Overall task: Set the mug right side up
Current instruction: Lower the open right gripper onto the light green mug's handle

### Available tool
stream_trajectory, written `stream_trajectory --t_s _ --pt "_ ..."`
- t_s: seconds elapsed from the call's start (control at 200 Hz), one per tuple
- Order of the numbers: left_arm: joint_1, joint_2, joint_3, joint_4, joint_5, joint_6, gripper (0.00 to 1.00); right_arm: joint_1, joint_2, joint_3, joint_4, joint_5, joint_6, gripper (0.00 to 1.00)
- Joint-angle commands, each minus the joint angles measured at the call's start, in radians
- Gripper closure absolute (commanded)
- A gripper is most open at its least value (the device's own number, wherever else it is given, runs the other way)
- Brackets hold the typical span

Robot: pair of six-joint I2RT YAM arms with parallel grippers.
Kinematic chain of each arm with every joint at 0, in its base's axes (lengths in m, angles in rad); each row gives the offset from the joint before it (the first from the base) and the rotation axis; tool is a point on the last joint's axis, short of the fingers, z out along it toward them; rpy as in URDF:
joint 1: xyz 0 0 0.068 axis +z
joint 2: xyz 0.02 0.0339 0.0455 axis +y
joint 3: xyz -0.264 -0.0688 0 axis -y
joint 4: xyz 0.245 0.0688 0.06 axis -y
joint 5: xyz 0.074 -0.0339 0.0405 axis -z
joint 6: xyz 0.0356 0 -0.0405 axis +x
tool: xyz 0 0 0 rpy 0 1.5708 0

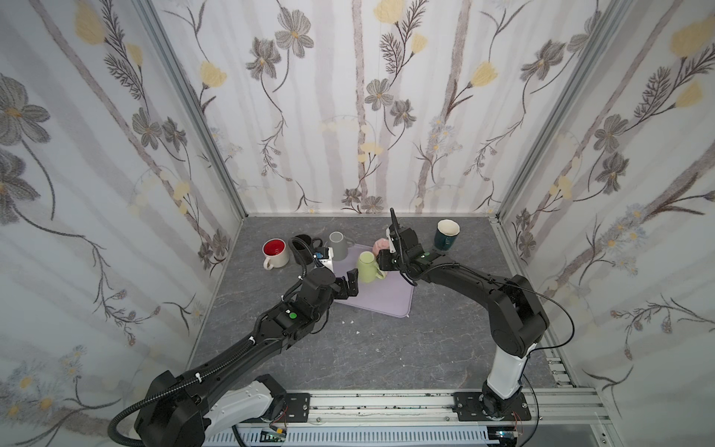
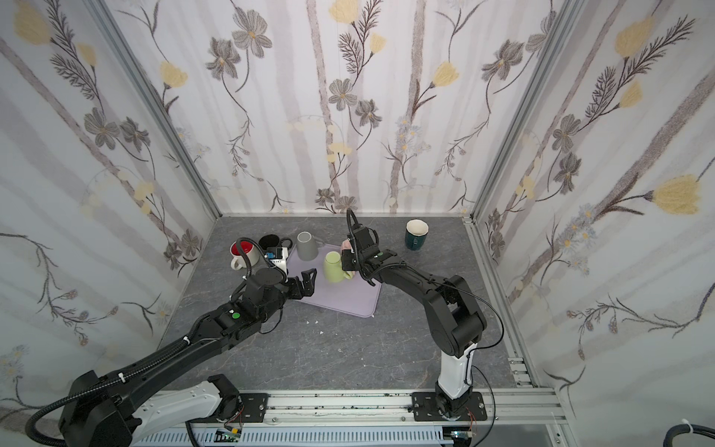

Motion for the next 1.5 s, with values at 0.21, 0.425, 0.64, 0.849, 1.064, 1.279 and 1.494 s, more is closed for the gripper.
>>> stream_trajectory --t_s 0.21,0.425,0.64,0.849,1.064,1.279,1.494 --pt "0.001 0.026 0.015 0.038 0.005 -0.007 0.0 0.007 0.042 -0.016 0.069 -0.057 -0.114 0.51" --pt "0.001 0.032 0.015 0.037 -0.001 -0.004 0.0 0.006 0.072 -0.002 0.084 -0.097 -0.188 0.51" --pt "0.001 0.041 0.014 0.035 -0.005 -0.002 0.0 0.006 0.117 0.038 0.062 -0.102 -0.218 0.51" --pt "0.001 0.048 0.019 0.035 -0.009 -0.001 0.0 0.009 0.119 0.038 0.077 -0.127 -0.224 0.53" --pt "0.002 0.048 0.018 0.033 -0.01 0.0 0.0 0.014 0.144 0.09 0.0 -0.081 -0.246 0.59" --pt "0.001 0.045 0.019 0.033 -0.007 -0.003 0.0 0.016 0.159 0.131 -0.074 -0.049 -0.291 0.62" --pt "-0.001 0.058 0.024 0.04 0.002 -0.009 0.0 0.028 0.168 0.163 -0.122 -0.029 -0.347 0.67"
